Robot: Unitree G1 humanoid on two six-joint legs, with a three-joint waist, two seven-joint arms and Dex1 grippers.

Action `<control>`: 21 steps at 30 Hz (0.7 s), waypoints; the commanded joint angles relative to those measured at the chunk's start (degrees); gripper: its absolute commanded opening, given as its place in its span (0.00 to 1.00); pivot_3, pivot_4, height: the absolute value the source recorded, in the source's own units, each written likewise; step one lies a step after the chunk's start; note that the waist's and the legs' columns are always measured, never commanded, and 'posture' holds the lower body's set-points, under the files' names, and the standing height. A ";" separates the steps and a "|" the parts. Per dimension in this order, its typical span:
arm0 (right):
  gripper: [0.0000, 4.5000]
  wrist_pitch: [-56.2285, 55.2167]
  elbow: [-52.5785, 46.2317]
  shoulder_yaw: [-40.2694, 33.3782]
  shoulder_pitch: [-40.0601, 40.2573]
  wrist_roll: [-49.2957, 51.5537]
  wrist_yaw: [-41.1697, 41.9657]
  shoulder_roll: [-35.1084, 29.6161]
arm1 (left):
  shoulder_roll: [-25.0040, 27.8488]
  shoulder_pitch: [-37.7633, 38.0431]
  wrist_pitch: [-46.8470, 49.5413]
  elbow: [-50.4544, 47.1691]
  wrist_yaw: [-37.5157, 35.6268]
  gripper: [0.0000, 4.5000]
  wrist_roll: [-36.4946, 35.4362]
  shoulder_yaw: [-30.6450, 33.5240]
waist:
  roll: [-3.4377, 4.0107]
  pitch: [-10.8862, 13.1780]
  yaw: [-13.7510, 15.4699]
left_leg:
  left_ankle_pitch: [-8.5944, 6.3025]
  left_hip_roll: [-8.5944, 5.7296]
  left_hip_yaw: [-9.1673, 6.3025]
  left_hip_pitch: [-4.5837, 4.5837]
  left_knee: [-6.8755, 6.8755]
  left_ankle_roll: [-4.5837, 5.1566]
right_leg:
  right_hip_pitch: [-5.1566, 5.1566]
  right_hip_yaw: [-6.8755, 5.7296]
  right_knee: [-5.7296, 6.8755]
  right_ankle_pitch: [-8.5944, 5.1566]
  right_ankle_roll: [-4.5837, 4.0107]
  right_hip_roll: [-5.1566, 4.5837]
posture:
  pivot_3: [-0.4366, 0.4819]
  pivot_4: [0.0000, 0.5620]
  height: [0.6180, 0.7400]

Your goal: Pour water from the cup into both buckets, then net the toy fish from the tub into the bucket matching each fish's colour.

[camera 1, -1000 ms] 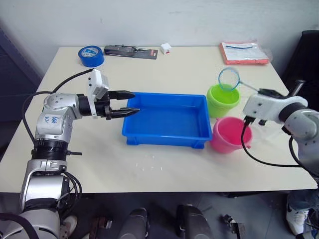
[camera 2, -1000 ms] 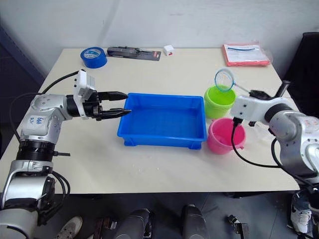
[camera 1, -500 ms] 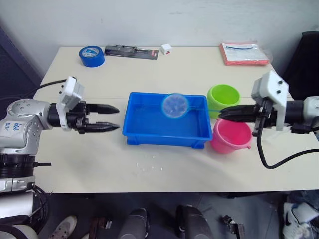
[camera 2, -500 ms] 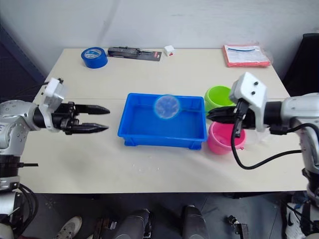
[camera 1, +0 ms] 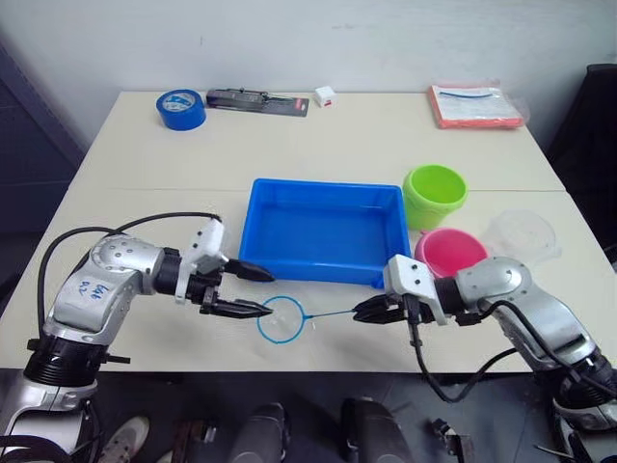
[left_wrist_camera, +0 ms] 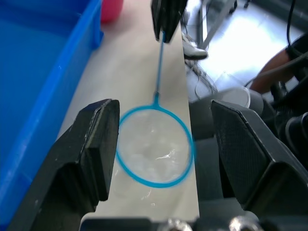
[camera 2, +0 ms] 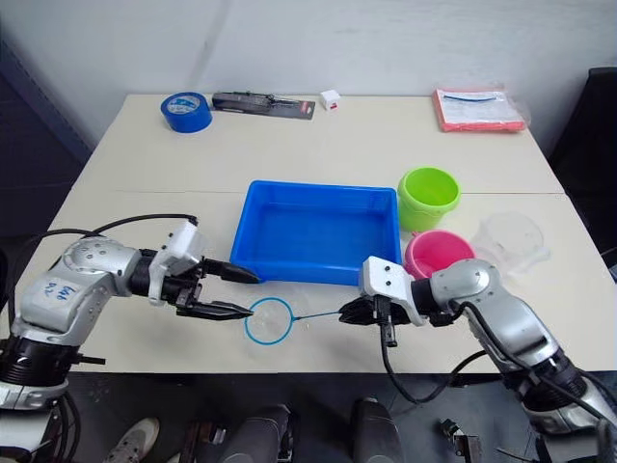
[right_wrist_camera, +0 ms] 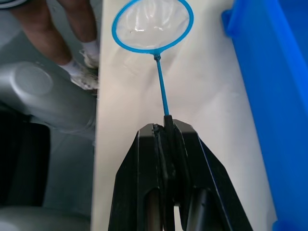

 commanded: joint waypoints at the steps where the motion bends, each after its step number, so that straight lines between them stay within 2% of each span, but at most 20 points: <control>1: 0.18 -3.39 2.32 2.17 -0.70 -3.11 -1.73 2.35 | 0.31 0.05 -1.05 -1.60 -0.29 0.73 0.98 -1.17 | 0.00 0.00 -0.02 | 0.00 0.00 0.00 -0.02 -0.01 0.00 | -0.02 0.00 -0.01 0.00 0.00 0.00 | 0.48 0.27 0.98; 6: 0.18 -4.10 6.68 3.91 -2.12 -5.96 -4.63 6.63 | 0.40 0.37 -2.93 -0.86 0.22 0.73 3.29 -2.75 | 0.00 0.00 -0.07 | 0.00 -0.01 -0.01 -0.01 0.02 0.00 | 0.01 -0.01 -0.01 0.00 0.00 0.00 | 0.48 0.27 0.98; 13: 0.18 -6.89 12.83 5.12 -4.22 -9.52 -5.59 9.40 | -0.92 0.63 -6.25 1.52 0.96 0.73 6.59 -4.58 | 0.00 0.00 -0.08 | 0.00 -0.03 0.00 -0.01 0.01 0.00 | 0.00 -0.03 -0.02 0.00 0.00 0.04 | 0.48 0.27 0.98; 14: 0.29 -6.90 13.02 5.05 -4.25 -9.69 -5.51 9.54 | -0.99 0.81 -6.14 1.43 0.97 0.73 6.41 -4.41 | 0.00 0.00 -0.10 | 0.00 -0.02 -0.01 -0.01 0.00 0.00 | 0.00 -0.02 -0.01 0.00 0.00 0.04 | 0.48 0.27 0.98; 17: 0.51 -6.47 12.07 5.03 -3.81 -9.43 -4.35 8.85 | -0.69 1.42 -6.10 1.00 0.81 0.73 6.12 -3.97 | 0.00 0.00 -0.40 | 0.00 -0.02 -0.02 -0.01 -0.01 0.00 | 0.00 -0.03 -0.01 0.00 0.00 0.04 | 0.48 0.27 0.98; 19: 0.70 -6.25 10.81 4.80 -3.38 -9.59 -3.18 7.41 | -0.75 1.58 -6.07 1.18 1.01 0.73 5.98 -3.56 | 0.00 0.00 -0.43 | 0.00 -0.02 -0.02 -0.01 0.00 0.00 | 0.00 -0.03 -0.01 0.00 0.00 0.04 | 0.48 0.27 0.98; 21: 0.70 -5.43 9.44 3.72 -3.10 -9.17 -2.52 5.94 | -0.70 2.06 -6.02 1.21 1.54 0.73 5.85 -2.88 | 0.00 0.00 -0.40 | 0.00 -0.02 -0.04 -0.01 -0.01 0.00 | 0.00 -0.03 -0.01 0.00 0.00 0.03 | 0.48 0.27 0.98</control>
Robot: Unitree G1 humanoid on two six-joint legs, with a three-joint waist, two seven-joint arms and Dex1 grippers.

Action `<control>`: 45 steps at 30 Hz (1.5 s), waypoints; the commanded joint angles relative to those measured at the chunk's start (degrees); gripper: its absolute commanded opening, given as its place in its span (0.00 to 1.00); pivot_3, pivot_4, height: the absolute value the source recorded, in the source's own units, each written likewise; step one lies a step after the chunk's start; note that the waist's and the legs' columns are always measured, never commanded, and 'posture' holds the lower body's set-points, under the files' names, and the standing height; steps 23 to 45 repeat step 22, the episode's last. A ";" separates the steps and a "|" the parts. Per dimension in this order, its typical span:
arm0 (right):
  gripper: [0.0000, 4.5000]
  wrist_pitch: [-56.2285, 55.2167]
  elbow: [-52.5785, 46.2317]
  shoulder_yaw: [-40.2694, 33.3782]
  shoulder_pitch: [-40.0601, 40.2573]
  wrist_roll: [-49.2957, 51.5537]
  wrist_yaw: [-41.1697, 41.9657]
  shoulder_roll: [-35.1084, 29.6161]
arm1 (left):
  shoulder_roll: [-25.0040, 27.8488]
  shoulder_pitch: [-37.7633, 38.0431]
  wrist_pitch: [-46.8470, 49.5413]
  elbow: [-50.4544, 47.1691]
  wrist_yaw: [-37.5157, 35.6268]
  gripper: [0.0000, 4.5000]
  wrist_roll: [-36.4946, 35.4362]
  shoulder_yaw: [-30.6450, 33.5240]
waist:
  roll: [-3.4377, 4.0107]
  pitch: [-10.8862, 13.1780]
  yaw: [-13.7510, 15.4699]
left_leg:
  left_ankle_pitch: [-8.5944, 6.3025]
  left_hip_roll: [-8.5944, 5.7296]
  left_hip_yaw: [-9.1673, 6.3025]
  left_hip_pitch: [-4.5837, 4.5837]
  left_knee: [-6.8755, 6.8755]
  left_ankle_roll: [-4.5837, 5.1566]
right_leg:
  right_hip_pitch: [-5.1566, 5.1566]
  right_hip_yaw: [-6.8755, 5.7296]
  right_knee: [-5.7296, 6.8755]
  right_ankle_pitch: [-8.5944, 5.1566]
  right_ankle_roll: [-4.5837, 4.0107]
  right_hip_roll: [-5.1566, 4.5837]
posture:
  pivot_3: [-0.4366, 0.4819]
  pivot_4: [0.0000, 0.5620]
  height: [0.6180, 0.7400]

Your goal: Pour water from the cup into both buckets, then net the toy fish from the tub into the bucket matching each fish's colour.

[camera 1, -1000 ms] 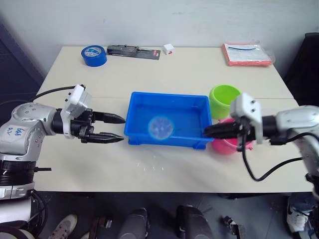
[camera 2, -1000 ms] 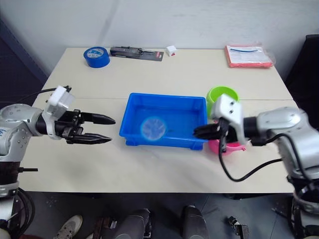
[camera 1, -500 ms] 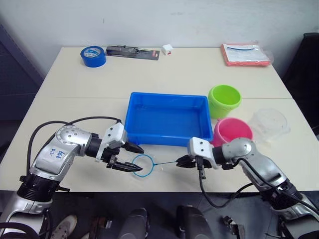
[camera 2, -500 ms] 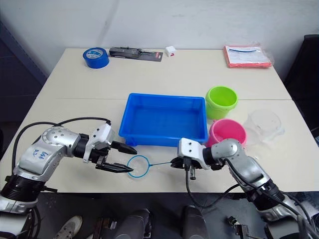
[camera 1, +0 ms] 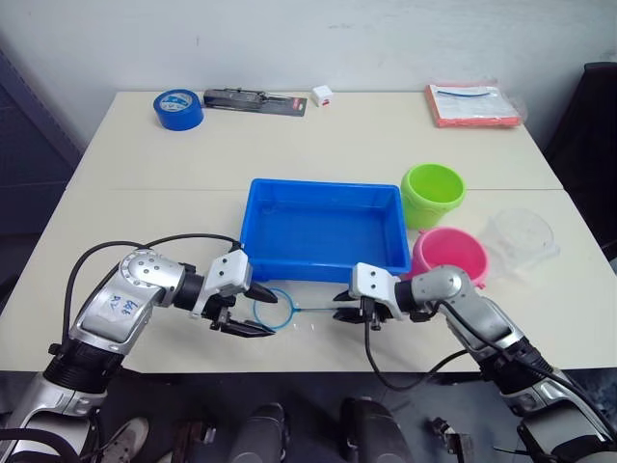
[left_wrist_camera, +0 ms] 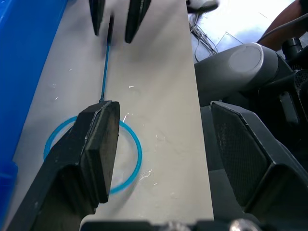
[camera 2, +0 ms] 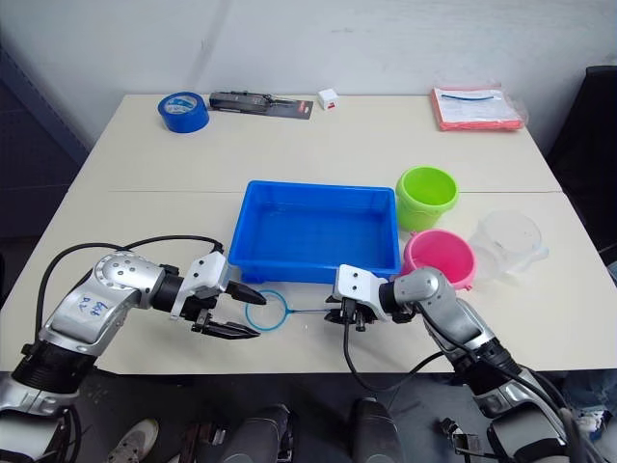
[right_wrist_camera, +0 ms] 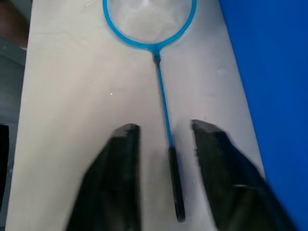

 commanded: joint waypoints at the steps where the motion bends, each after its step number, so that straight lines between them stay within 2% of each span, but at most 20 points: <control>1: 0.70 0.85 -4.35 -2.24 0.90 1.09 1.57 -2.76 | 0.26 1.26 -0.36 -1.42 0.90 0.73 -1.09 2.57 | 0.00 0.00 -0.03 | 0.00 0.00 0.00 0.00 0.00 0.00 | 0.00 0.01 0.00 0.00 0.00 -0.01 | 0.48 0.27 0.98; 4: 0.70 4.11 -9.53 -6.00 3.33 3.95 2.59 -6.54 | 0.61 4.85 1.94 -4.42 3.00 0.73 -3.54 6.23 | 0.01 0.00 -0.04 | 0.00 0.00 0.01 0.00 -0.02 0.00 | 0.00 0.02 -0.02 0.00 0.00 -0.03 | 0.48 0.27 0.98; 8: 0.70 9.75 -18.91 -15.14 10.83 10.42 3.20 -12.87 | 0.43 15.59 5.78 -9.83 8.91 0.73 -6.14 12.90 | 0.01 0.01 0.04 | 0.00 0.02 -0.02 0.00 -0.12 0.00 | 0.01 0.03 -0.09 0.00 0.00 -0.10 | 0.48 0.27 0.98; 11: 0.70 13.29 -24.42 -24.52 19.77 13.52 1.17 -16.38 | -3.23 27.91 5.63 -12.21 16.59 0.73 -6.33 20.27 | 0.05 -0.01 0.45 | -0.01 0.04 -0.04 0.16 -0.24 0.01 | 0.17 0.05 -0.20 0.00 0.00 -0.12 | 0.48 0.27 0.98; 16: 0.70 16.31 -28.67 -30.90 28.27 16.29 -1.77 -17.12 | -7.76 35.87 5.35 -14.81 23.02 0.73 -7.49 25.49 | 0.04 -0.01 1.45 | -0.01 0.08 -0.03 0.48 -0.31 0.01 | 0.67 0.04 -0.90 0.00 0.00 -0.10 | 0.48 0.27 0.98; 21: 0.70 14.91 -28.38 -31.18 32.24 15.99 -2.10 -18.26 | -8.56 36.83 5.35 -15.99 24.31 0.73 -8.52 25.69 | 0.05 -0.01 1.46 | -0.02 0.08 -0.06 1.28 -0.70 0.04 | 1.51 0.06 -1.34 0.00 0.00 -0.11 | 0.48 0.27 0.98; 45: 0.70 14.48 -27.89 -30.78 32.21 15.69 -2.15 -18.48 | -8.43 36.51 5.18 -15.82 24.24 0.73 -8.55 25.45 | 0.05 -0.01 1.46 | -0.03 0.08 -0.05 1.28 -0.73 0.05 | 1.50 0.06 -1.34 0.00 0.00 -0.11 | 0.48 0.27 0.98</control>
